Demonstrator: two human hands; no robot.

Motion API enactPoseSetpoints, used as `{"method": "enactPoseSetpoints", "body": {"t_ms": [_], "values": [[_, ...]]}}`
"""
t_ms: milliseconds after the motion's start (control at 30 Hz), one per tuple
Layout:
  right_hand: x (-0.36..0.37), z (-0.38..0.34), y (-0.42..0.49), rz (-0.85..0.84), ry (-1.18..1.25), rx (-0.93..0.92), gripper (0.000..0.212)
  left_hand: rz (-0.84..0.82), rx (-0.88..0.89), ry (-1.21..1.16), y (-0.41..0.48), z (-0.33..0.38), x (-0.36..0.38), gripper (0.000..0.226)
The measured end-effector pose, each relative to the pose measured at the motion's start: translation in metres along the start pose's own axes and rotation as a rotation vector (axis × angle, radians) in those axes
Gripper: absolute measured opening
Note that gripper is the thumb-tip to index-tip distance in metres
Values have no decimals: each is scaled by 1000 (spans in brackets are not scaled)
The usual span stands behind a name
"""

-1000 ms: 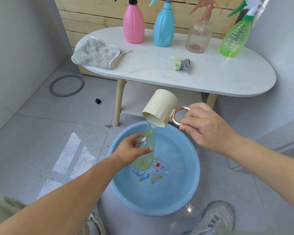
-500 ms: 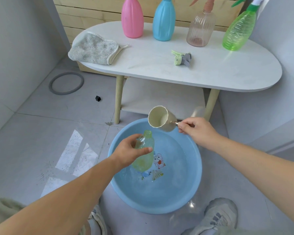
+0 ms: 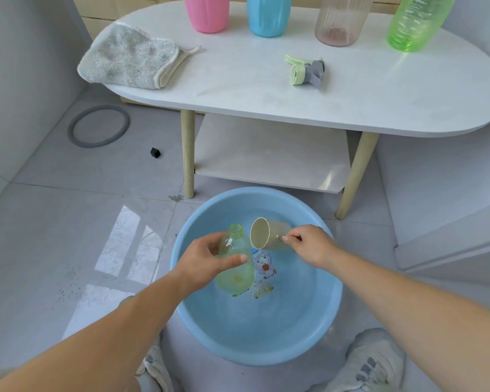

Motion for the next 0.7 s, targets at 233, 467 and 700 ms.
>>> {"method": "enactPoseSetpoints", "body": {"t_ms": [233, 467, 700], "values": [[14, -5, 5, -59, -87, -16, 43, 16, -21, -18, 5, -10, -4, 41], [16, -9, 14, -40, -139, -79, 36, 28, -33, -21, 3, -17, -10, 41], [24, -8, 22, -66, -229, -170, 28, 31, -42, -19, 4, -21, -11, 40]]}}
Point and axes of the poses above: each hand's wrist, its own y-axis towards the middle knuckle, its own x-axis out of the palm, z = x × y, the point moved 8 cm from there along y, towards the middle knuckle, and after that the axes turned 11 degrees about x, right-handed, at the moved point
